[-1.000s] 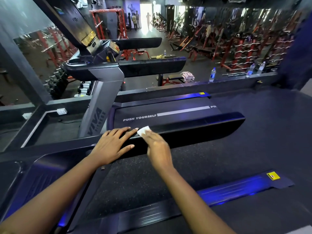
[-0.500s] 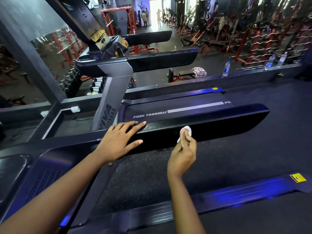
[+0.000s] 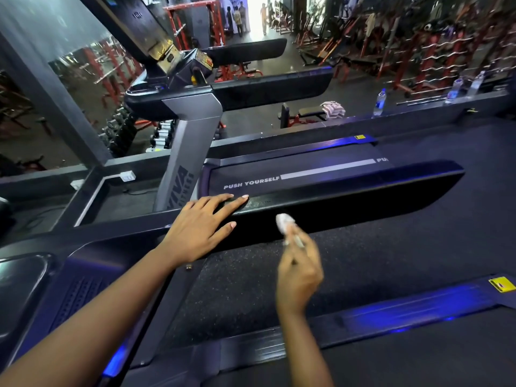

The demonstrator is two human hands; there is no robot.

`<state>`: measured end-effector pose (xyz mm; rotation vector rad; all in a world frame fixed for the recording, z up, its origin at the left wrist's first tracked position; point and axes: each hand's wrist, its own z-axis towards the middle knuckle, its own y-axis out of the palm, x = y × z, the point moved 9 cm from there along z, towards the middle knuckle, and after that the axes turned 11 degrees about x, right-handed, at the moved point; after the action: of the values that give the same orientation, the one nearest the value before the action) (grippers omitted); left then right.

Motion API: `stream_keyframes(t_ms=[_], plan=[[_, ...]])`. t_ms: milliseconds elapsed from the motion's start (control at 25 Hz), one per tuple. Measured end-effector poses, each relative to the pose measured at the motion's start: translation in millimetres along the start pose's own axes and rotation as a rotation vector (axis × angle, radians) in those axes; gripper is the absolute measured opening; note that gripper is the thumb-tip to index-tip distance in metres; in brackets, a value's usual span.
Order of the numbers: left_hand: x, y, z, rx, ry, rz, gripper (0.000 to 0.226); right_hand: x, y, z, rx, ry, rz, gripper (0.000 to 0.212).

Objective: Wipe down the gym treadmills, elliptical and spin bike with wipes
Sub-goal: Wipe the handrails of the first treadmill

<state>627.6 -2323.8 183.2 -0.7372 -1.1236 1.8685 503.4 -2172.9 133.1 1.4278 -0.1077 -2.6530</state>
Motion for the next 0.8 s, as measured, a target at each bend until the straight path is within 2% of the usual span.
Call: stream_keyframes(t_ms=[120, 280, 480, 640, 680, 800], plan=[[-1, 1, 0, 0.01, 0.008, 0.011, 0.055, 43, -25, 32, 0.183, 0.112, -0.107, 0.023], [-1, 2, 2, 0.027, 0.013, 0.026, 0.055, 59, -3, 14, 0.187, 0.194, -0.094, 0.022], [-1, 1, 0, 0.018, -0.003, 0.03, 0.057, 37, 23, -46, 0.056, 0.278, -0.026, 0.03], [0, 0, 1, 0.006, -0.006, 0.036, 0.057, 19, 30, -67, -0.106, 0.231, 0.061, 0.029], [1, 0, 1, 0.005, -0.007, 0.037, 0.057, 24, 21, -58, -0.079, 0.241, 0.068, 0.028], [-1, 1, 1, 0.002, -0.018, 0.032, 0.057, 51, -15, -12, 0.142, 0.278, 0.0, 0.022]])
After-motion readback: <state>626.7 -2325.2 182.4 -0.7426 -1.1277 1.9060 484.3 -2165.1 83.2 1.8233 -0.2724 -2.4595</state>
